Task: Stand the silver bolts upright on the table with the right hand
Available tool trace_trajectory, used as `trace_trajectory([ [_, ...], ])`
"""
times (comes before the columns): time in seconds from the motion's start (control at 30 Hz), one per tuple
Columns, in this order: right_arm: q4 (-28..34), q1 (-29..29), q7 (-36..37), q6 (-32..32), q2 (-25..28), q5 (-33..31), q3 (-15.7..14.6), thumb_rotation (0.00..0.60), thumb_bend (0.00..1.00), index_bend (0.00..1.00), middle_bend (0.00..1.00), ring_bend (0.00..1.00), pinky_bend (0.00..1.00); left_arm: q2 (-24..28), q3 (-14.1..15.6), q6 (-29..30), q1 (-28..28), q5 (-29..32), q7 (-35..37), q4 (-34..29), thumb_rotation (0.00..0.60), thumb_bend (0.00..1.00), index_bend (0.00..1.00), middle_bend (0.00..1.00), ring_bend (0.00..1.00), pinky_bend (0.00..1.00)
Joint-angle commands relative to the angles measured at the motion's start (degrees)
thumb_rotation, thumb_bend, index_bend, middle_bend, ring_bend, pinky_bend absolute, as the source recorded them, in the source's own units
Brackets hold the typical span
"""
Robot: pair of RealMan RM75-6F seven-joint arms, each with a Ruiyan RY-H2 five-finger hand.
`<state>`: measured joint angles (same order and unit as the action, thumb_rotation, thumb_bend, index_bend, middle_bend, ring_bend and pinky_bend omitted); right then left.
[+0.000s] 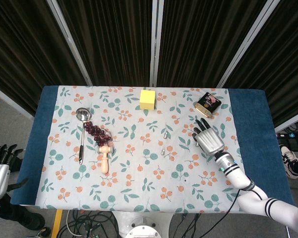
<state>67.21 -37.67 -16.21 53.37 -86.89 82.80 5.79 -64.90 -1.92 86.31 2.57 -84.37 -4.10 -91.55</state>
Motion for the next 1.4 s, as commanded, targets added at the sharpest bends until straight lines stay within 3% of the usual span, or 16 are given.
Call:
trace_trajectory([
  [0.03,-0.47,-0.17,0.36,0.25,-0.49,0.12,-0.15,0.600,0.47,0.59,0.27,0.00,0.00,0.01,-0.02,0.05,-0.03,0.01,-0.01,-0.01,0.600,0.00,0.18,0.10,0.01,0.00],
  [1.1,-0.06,0.47,1.01,1.92,-0.51,-1.28,-1.02,0.600,0.20,0.39,0.23,0.00,0.00,0.15,-0.19,-0.06,0.06,0.01,0.13,-0.06,0.600,0.00,0.18,0.10,0.01,0.00],
  [1.2,3.23,1.69,2.21,5.33,1.56,-1.21,-0.03,0.600,0.19,0.34,0.22,0.00,0.00,0.19,-0.35,0.04,0.17,-0.10,0.18,-0.02,0.600,0.00,0.18,0.10,0.01,0.00],
  [1.4,16.26,8.73,5.48,15.69,11.47,-2.50,1.22,0.600,0.24,0.25,0.23,0.00,0.00,-0.07,-0.52,-0.23,0.66,-0.44,-0.02,0.10,0.600,0.00,0.18,0.10,0.01,0.00],
])
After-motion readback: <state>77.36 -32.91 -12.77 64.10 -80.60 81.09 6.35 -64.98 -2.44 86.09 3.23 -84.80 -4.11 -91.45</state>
